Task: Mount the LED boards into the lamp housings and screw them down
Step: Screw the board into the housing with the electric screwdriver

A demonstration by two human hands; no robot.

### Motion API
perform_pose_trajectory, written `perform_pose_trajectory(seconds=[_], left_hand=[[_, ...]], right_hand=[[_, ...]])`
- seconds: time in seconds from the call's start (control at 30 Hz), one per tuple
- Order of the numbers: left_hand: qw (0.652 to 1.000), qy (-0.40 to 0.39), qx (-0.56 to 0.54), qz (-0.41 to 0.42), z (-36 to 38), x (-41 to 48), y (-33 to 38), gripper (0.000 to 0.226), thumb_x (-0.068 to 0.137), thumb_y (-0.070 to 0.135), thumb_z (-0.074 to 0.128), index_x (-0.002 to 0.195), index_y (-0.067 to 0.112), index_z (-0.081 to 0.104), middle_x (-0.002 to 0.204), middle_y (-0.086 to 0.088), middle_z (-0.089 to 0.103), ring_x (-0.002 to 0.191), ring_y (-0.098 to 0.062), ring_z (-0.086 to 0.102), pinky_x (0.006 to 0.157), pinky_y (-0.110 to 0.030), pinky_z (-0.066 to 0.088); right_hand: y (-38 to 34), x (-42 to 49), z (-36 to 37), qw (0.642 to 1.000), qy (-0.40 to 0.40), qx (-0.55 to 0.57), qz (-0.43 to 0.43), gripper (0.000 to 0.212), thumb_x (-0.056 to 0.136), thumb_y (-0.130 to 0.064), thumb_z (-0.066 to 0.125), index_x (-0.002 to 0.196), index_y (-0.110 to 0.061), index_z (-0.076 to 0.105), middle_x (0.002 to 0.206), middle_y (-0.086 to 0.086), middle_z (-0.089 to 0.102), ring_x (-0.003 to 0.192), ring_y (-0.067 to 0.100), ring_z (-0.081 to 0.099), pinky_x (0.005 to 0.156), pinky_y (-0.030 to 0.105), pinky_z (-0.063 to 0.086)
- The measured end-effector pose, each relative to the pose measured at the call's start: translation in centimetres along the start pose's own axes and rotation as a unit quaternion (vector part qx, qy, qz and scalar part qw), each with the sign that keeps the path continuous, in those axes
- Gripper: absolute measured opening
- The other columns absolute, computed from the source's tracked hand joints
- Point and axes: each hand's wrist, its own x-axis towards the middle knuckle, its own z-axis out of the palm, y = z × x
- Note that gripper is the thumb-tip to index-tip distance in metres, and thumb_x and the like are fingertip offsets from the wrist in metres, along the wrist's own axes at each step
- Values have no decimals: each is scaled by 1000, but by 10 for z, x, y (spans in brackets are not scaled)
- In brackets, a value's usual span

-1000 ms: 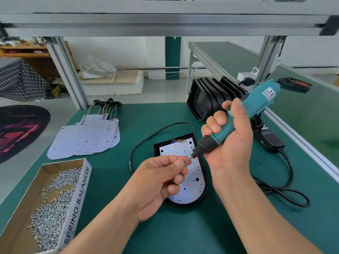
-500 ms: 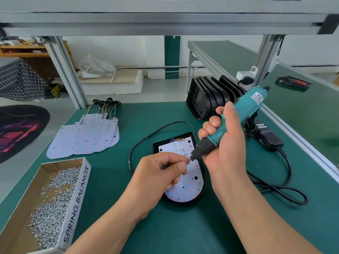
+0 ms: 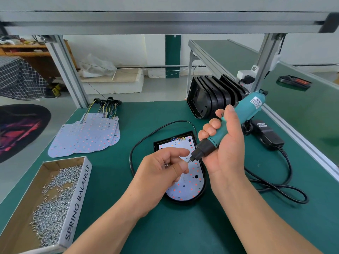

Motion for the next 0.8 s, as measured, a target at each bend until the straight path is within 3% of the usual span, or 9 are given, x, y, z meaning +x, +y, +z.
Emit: perform_pose_trajectory(seconds=[0.1, 0.23, 0.37, 0.47, 0.53, 0.63, 0.8], left_hand=[[1000, 0, -2, -4, 0, 0, -1, 31, 101, 6, 71, 108, 34, 81, 84, -2, 76, 61, -13, 48, 55, -18, 42], [997, -17, -77, -26, 0, 0, 0, 19, 100, 22, 71, 115, 18, 81, 85, -11, 74, 58, -14, 41, 52, -18, 38], [997, -26, -60, -51, -2, -1, 1, 24, 105, 37, 63, 108, 25, 83, 87, -11, 75, 61, -16, 42, 54, -20, 39], [997, 21, -45, -57, -7, 1, 5, 24, 108, 27, 62, 98, 20, 83, 82, -5, 74, 56, -13, 45, 49, -19, 36], [993, 88, 67, -40, -20, 6, 7, 18, 101, 33, 70, 90, 24, 80, 74, 4, 70, 53, -10, 43, 47, -19, 36], [947, 143, 286, -38, -40, 11, 7, 23, 95, 47, 73, 83, 28, 76, 56, 12, 54, 48, -7, 41, 50, -25, 37], [891, 152, 421, -78, -41, 9, 4, 42, 91, 62, 67, 80, 22, 68, 52, 8, 53, 54, -17, 54, 55, -33, 41]], right_hand=[[0, 0, -1, 1000, -2, 7, 5, 24, 104, -39, 63, 97, -17, 57, 69, -6, 45, 54, 8, 41, 52, 22, 42], [1, 1, -1, 1000, -3, 21, 10, 25, 104, -41, 63, 99, -17, 56, 69, -6, 44, 54, 8, 41, 52, 22, 42], [1, 2, -1, 999, -3, 32, 13, 26, 104, -41, 62, 97, -17, 55, 69, -6, 43, 54, 8, 40, 52, 21, 42], [0, 2, -4, 1000, -5, 28, 8, 26, 104, -40, 63, 96, -17, 56, 70, -6, 43, 55, 8, 41, 52, 22, 42], [-1, 3, -5, 1000, -7, 19, 3, 24, 104, -39, 63, 96, -17, 56, 69, -6, 44, 54, 9, 41, 52, 22, 42], [0, 4, -6, 1000, -10, -6, -3, 20, 103, -35, 63, 95, -17, 57, 67, -5, 45, 52, 10, 41, 51, 23, 42], [4, 4, -11, 999, -22, -45, -9, 17, 103, -31, 63, 93, -17, 60, 67, -3, 45, 52, 11, 40, 50, 24, 42]])
